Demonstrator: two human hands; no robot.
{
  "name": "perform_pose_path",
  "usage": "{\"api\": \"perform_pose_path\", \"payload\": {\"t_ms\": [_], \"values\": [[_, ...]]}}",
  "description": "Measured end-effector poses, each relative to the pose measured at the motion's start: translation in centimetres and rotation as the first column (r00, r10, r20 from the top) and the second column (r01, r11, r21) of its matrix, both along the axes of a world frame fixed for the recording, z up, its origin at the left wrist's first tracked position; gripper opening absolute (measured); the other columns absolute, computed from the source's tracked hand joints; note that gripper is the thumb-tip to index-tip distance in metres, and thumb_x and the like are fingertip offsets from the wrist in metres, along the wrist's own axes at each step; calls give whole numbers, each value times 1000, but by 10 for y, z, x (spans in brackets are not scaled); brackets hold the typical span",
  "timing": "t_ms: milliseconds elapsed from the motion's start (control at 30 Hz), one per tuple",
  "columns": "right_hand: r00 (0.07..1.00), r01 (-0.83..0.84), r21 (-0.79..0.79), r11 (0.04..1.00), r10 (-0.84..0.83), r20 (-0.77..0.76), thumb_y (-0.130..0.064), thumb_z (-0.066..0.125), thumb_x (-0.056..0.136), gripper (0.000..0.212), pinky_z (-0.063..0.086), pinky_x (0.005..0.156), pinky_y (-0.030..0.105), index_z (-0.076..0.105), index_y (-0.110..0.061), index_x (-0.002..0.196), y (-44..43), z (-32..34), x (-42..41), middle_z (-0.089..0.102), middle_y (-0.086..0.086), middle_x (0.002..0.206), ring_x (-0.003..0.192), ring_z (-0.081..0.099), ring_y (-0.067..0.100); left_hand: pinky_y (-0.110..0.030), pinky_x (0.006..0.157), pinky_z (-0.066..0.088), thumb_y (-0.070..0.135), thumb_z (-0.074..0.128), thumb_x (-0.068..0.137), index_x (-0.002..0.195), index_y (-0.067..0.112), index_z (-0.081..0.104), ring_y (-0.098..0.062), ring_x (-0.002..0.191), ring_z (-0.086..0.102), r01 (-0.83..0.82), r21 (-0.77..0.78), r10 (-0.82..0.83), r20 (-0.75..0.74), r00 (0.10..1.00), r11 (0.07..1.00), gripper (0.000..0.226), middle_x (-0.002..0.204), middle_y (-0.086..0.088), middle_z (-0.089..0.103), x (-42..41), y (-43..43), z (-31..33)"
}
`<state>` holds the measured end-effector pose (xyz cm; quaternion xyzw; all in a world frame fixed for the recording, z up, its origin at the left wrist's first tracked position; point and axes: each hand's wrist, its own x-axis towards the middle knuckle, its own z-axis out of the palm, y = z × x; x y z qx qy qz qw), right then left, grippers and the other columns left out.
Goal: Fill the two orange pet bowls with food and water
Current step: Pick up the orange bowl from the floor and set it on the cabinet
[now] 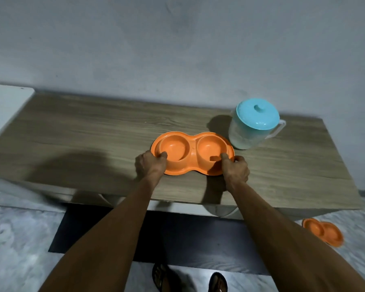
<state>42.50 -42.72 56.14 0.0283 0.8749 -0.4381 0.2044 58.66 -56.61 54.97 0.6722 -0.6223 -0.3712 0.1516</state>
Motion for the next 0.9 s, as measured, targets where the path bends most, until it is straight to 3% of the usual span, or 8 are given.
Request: {"api": "perform_pose_path", "payload": {"t_ms": [367,533,767,900], "values": [[1000,10,15,1000,-9,-20,-47,58,89,57,44,96,42,57,-9,131,-1,-4,6,59,18,130,120,54,37,-41,81,53,61,60,79,99,8,71,-37,99,63,83,-11,-82,39,996,997,58,105,-17,70,11,-2,2],[999,26,-26,999,-26,-29,-47,55,90,57,43,92,42,55,-6,129,9,-2,25,58,18,129,118,54,36,-42,92,50,53,56,88,124,4,61,-38,115,59,59,-46,-58,35,998,997,61,125,-19,64,30,0,10],[998,-11,-89,996,5,-64,-38,56,91,46,42,92,39,58,-7,124,22,6,74,61,17,126,118,55,37,-36,102,38,37,53,96,137,5,51,-32,131,46,-52,-28,49,-117,992,998,52,143,-15,47,82,9,27],[996,-54,-131,990,45,-70,-37,56,92,45,37,87,33,57,-10,128,46,9,113,61,13,128,119,55,33,-35,105,38,33,53,95,135,4,52,-33,129,48,-82,-84,70,-134,988,993,50,140,-18,51,131,28,29]]}}
